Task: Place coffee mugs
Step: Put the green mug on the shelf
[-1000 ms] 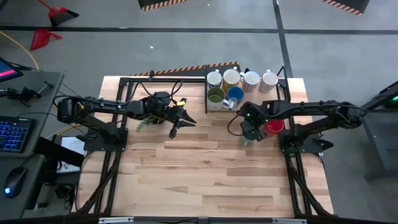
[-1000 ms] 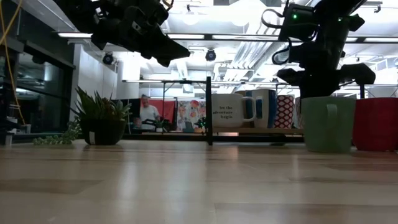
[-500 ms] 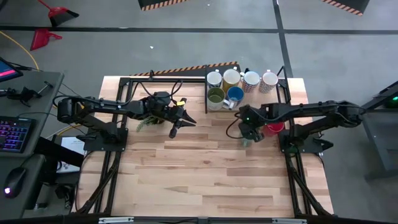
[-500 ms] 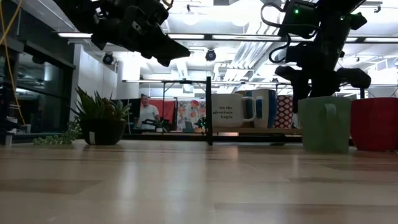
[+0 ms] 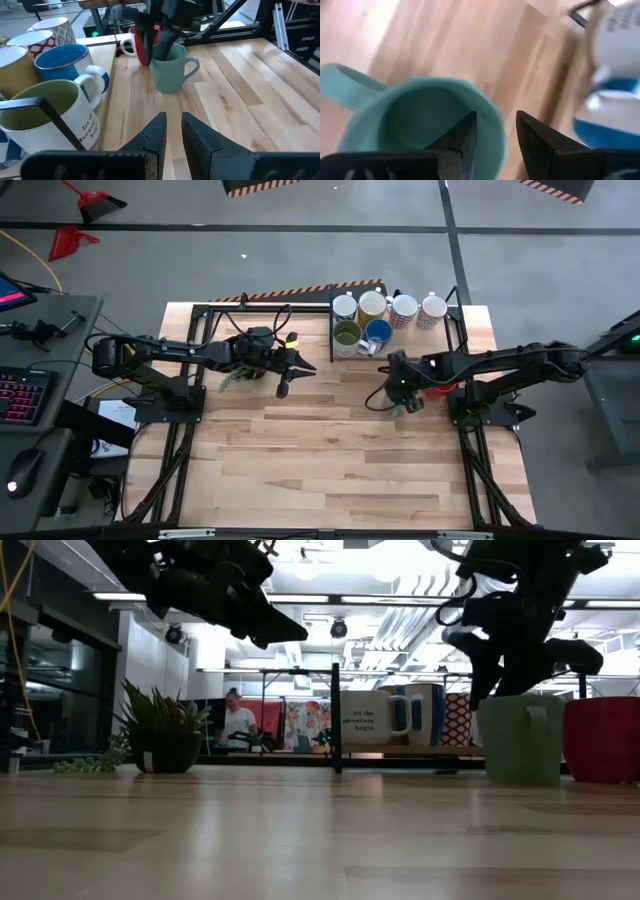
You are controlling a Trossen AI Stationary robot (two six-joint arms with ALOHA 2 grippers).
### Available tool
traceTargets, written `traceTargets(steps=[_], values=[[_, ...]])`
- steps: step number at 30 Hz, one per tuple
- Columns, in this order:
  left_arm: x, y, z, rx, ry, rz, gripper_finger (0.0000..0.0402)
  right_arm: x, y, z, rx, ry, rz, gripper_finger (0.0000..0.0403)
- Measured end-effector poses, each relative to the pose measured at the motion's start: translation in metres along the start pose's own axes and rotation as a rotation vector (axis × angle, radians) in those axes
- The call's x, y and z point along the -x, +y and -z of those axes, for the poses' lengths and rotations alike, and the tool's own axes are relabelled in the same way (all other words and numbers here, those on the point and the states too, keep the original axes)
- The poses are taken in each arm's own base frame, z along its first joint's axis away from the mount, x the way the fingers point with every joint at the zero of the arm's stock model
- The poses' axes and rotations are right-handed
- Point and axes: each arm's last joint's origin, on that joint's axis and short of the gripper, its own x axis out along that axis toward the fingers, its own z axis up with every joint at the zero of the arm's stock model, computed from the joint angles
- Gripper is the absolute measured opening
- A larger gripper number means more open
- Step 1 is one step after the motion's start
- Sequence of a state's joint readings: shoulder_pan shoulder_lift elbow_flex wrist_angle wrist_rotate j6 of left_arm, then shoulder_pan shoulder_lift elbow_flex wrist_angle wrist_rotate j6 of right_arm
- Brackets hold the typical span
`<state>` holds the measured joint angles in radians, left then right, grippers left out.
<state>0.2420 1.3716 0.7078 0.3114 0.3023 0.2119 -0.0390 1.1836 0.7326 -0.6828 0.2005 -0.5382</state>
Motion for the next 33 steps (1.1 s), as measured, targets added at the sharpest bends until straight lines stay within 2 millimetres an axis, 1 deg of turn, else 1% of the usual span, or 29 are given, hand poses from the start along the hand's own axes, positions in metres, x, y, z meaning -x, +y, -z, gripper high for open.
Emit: traceTargets(steps=[3,6,11,14,16,19,24,26,30,33], values=[[0.0,0.0,0.0,0.001,0.0,0.0,0.0051,0.008,0.001,0.002,-0.026,0.011,0.058,0.0117],[0.0,0.0,0.0,0.001,0.0,0.0,0.0051,0.017,0.002,0.004,-0.074,-0.016,0.092,0.0117],[0.0,0.0,0.0,0.0,0.0,0.0,0.0051,0.032,0.006,0.009,-0.211,-0.064,0.078,0.0117],[0.0,0.0,0.0,0.0,0.0,0.0,0.0051,0.037,0.012,0.016,-0.306,-0.041,0.013,0.0117],[0.0,0.0,0.0,0.0,0.0,0.0,0.0051,0.039,0.015,0.019,-0.397,-0.012,-0.018,0.0117],[0.0,0.0,0.0,-0.002,0.0,0.0,0.0051,0.039,0.015,0.019,-0.49,-0.025,-0.027,0.0117],[0.0,0.0,0.0,-0.002,0.0,0.0,0.0051,0.039,0.012,0.02,-0.561,0.005,0.09,0.0117],[0.0,0.0,0.0,-0.002,0.0,0.0,0.0051,0.039,0.01,0.021,-0.605,0.007,0.11,0.0117],[0.0,0.0,0.0,-0.008,0.0,0.001,0.0051,0.038,0.01,0.021,-0.731,-0.001,0.063,0.0117],[0.0,0.0,0.0,-0.018,0.0,0.001,0.0051,0.038,0.011,0.022,-0.773,0.002,0.037,0.0117]])
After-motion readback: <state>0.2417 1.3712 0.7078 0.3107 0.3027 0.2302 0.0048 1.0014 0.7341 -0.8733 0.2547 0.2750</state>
